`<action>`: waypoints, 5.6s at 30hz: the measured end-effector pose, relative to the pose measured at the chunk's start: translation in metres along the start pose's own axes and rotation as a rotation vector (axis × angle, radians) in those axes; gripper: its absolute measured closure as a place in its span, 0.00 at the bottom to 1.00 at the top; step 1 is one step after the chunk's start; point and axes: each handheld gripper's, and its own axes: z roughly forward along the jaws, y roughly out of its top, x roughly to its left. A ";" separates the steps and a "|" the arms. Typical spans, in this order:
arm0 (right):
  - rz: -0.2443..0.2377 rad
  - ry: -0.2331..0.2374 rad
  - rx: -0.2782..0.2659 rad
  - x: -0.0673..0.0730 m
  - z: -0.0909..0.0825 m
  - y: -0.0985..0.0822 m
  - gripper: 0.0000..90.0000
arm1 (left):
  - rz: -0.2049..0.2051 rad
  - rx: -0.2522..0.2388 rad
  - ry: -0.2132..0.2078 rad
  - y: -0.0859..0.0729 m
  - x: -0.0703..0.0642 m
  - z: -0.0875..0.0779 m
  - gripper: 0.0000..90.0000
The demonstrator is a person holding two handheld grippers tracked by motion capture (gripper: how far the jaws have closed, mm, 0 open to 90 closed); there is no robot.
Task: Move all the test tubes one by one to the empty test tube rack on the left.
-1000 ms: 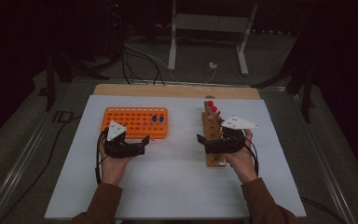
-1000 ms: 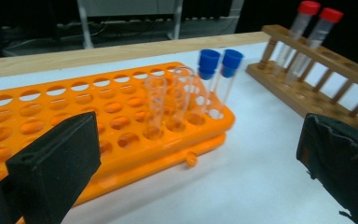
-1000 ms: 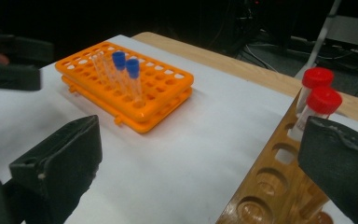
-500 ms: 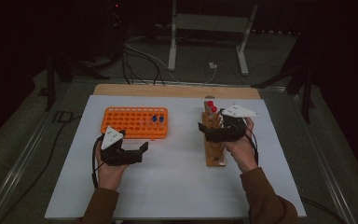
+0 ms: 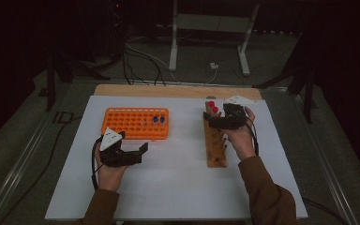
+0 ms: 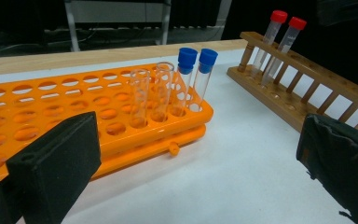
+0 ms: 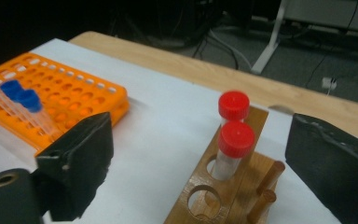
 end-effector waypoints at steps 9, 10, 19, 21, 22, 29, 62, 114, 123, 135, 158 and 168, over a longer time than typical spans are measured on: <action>0.075 -0.050 0.044 -0.013 0.023 -0.011 0.44 | 0.001 0.009 -0.001 -0.002 0.000 0.002 0.00; 0.073 -0.056 0.051 -0.013 0.025 -0.012 0.49 | 0.000 0.008 -0.001 -0.002 0.000 0.002 0.00; 0.027 -0.066 0.065 -0.007 0.035 -0.016 0.74 | -0.004 0.009 -0.003 -0.003 0.000 0.002 0.00; 0.015 -0.073 0.069 -0.006 0.037 -0.016 0.77 | -0.003 0.010 -0.003 -0.003 0.000 0.002 0.00; 0.012 -0.077 0.074 -0.005 0.038 -0.017 0.78 | -0.004 0.009 -0.003 -0.003 -0.001 0.002 0.00; -0.003 -0.105 0.068 -0.005 0.037 -0.017 0.83 | -0.003 0.013 -0.004 -0.004 0.000 0.002 0.00; -0.049 -0.004 -0.105 0.015 -0.023 0.014 0.83 | 0.040 0.019 -0.017 0.000 -0.013 0.008 0.01; -0.072 0.385 0.028 0.096 -0.003 -0.004 0.83 | 0.217 0.047 -0.187 0.026 -0.080 0.073 0.81; -0.040 0.412 -0.004 0.089 -0.006 -0.003 0.40 | 0.196 0.048 -0.168 0.026 -0.072 0.072 0.83; -0.081 0.287 -0.016 0.082 -0.013 -0.008 0.01 | 0.163 0.047 -0.113 0.024 -0.048 0.061 0.83; -0.062 0.223 -0.041 0.062 -0.023 -0.017 0.00 | 0.090 -0.022 0.012 0.040 0.002 0.032 0.83; -0.061 0.224 -0.044 0.061 -0.023 -0.017 0.00 | 0.069 -0.029 0.109 0.042 0.024 0.027 0.83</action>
